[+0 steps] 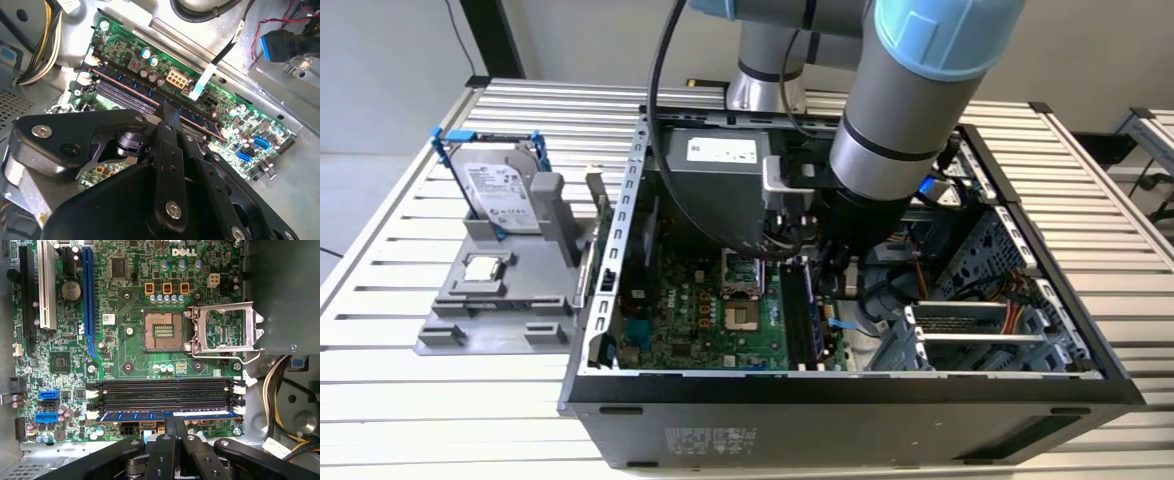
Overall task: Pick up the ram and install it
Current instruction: 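Press down the ram until it locks into place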
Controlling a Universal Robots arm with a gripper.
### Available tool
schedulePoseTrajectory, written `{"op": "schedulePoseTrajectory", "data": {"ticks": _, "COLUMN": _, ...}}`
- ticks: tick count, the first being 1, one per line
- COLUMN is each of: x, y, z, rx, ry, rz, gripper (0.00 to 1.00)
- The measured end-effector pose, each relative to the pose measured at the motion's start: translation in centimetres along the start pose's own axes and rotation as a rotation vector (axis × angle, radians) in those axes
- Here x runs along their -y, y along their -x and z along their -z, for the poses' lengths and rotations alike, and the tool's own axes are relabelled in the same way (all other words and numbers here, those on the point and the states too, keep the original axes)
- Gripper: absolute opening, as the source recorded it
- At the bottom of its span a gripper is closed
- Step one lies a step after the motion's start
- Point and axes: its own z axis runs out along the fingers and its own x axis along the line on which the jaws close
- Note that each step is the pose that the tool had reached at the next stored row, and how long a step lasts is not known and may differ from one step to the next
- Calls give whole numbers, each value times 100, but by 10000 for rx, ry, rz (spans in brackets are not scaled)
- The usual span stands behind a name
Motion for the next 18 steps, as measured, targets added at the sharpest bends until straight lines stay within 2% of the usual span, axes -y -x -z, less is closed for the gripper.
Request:
{"op": "schedulePoseTrajectory", "data": {"ticks": 14, "x": 6, "y": -17, "z": -244, "rx": -16, "ry": 4, "rz": 4, "gripper": 0}}
{"op": "schedulePoseTrajectory", "data": {"ticks": 16, "x": 6, "y": -14, "z": -242, "rx": -26, "ry": 5, "rz": 2, "gripper": 0}}
{"op": "schedulePoseTrajectory", "data": {"ticks": 17, "x": 6, "y": -12, "z": -223, "rx": -14, "ry": 7, "rz": 1, "gripper": 0}}
{"op": "schedulePoseTrajectory", "data": {"ticks": 18, "x": 5, "y": -8, "z": -194, "rx": 26, "ry": 4, "rz": 2, "gripper": 0}}
